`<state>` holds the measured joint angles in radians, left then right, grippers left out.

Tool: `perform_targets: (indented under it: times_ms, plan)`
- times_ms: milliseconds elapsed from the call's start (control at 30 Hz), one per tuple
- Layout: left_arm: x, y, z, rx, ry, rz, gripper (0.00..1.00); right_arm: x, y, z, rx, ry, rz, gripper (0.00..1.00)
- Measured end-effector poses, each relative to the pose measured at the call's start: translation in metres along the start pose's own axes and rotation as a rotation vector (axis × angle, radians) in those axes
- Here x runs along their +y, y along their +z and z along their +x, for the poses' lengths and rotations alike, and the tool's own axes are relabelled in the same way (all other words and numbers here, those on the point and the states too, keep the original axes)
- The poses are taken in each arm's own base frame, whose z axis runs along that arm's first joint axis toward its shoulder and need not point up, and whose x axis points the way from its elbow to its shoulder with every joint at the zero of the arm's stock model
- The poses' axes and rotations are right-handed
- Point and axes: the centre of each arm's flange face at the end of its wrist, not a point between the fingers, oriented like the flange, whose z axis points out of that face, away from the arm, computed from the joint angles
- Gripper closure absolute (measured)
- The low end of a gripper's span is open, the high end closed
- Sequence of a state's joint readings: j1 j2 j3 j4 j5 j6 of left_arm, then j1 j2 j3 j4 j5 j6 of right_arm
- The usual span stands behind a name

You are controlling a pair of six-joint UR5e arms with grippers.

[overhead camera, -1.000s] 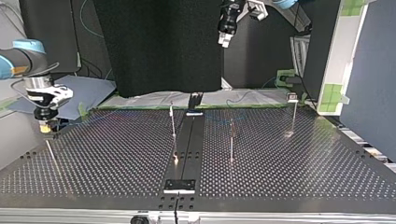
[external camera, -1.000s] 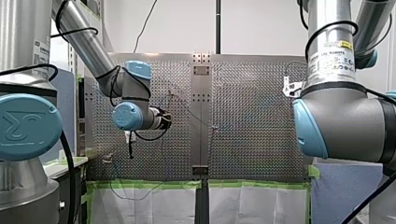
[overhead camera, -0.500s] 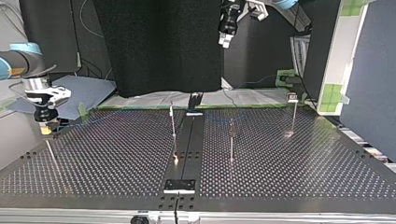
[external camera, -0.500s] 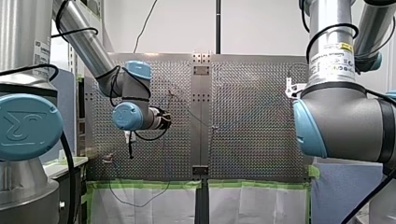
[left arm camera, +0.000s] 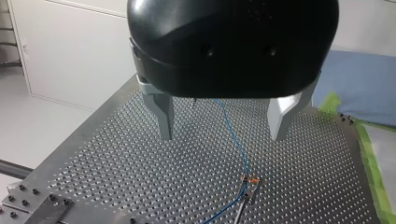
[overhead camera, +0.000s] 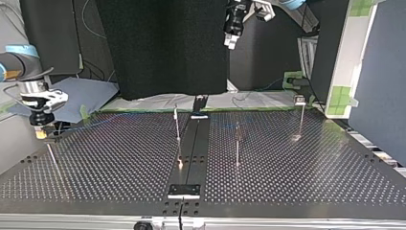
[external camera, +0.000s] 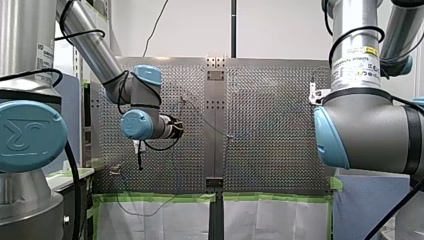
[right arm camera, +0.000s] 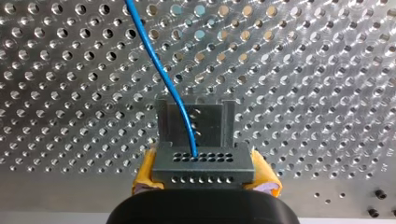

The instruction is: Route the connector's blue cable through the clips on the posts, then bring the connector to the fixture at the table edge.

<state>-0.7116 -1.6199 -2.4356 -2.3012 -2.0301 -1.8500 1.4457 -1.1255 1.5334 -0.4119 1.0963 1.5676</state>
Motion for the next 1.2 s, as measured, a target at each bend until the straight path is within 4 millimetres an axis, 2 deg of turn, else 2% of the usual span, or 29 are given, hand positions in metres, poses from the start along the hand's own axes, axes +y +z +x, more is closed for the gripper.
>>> perform_targets:
  times_ms: [200, 1200]
  plan:
    - [0.000, 0.000, 0.000, 0.000, -0.001, 0.000, 0.00, -0.001, 0.007, -0.008, -0.004, -0.003, 0.008, 1.00]
    - [0.000, 0.000, 0.000, 0.000, -0.001, 0.000, 0.00, -0.006, 0.015, -0.008, 0.027, 0.010, 0.053, 1.00]
